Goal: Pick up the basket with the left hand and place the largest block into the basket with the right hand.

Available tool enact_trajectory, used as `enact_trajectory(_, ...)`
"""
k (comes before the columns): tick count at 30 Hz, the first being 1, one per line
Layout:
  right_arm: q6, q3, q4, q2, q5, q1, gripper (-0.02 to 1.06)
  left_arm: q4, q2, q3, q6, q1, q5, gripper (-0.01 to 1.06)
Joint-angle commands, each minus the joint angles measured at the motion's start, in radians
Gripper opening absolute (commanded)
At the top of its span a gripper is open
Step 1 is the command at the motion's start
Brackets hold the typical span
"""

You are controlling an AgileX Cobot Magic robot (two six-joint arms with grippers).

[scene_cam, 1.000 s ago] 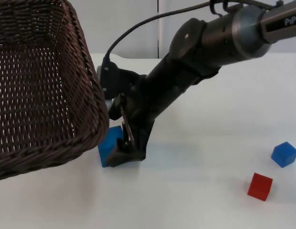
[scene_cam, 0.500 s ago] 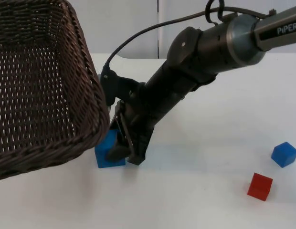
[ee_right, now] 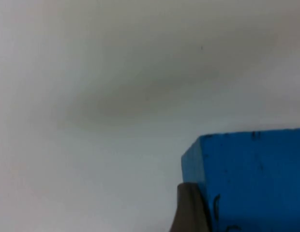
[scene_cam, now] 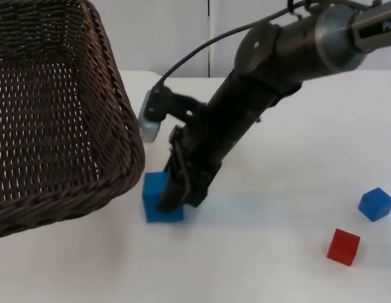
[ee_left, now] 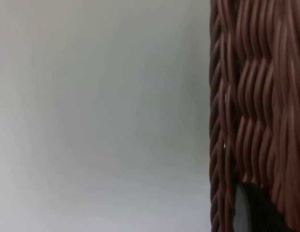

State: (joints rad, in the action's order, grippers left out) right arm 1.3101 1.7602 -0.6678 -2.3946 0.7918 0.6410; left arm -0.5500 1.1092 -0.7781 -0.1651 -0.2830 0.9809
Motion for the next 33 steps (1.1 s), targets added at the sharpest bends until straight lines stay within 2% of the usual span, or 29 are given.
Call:
enact_trajectory(1, -0.057, 0.003, 0.035, 0.044, 0.035, -0.016, 0.0, -0.037, -0.01, 0.001, 0.004, -0.003, 0.0, 0.0)
enact_trajectory(5, -0.145, 0.003, 0.086, 0.122, 0.11, -0.072, 0.0, -0.035, -0.01, 0.001, 0.004, -0.003, -0.003, 0.0)
enact_trajectory(10, -0.297, 0.001, 0.168, 0.202, 0.138, -0.13, 0.0, -0.035, -0.01, 0.001, 0.004, -0.003, -0.01, 0.0)
enact_trajectory(13, -0.348, 0.001, 0.173, 0.266, 0.15, -0.156, 0.0, -0.037, -0.01, 0.001, 0.004, -0.003, -0.009, 0.0)
enact_trajectory(19, -0.436, 0.001, 0.23, 0.377, 0.144, -0.147, 0.0, -0.037, -0.01, 0.001, 0.004, -0.003, -0.011, 0.0)
enact_trajectory(29, -0.515, 0.001, 0.246, 0.515, 0.156, -0.106, 0.0, -0.037, -0.01, 0.001, 0.004, -0.003, -0.011, 0.0)
enact_trajectory(33, -0.517, 0.001, 0.246, 0.558, 0.168, -0.087, 0.0, -0.037, -0.01, 0.001, 0.004, -0.003, -0.011, 0.0)
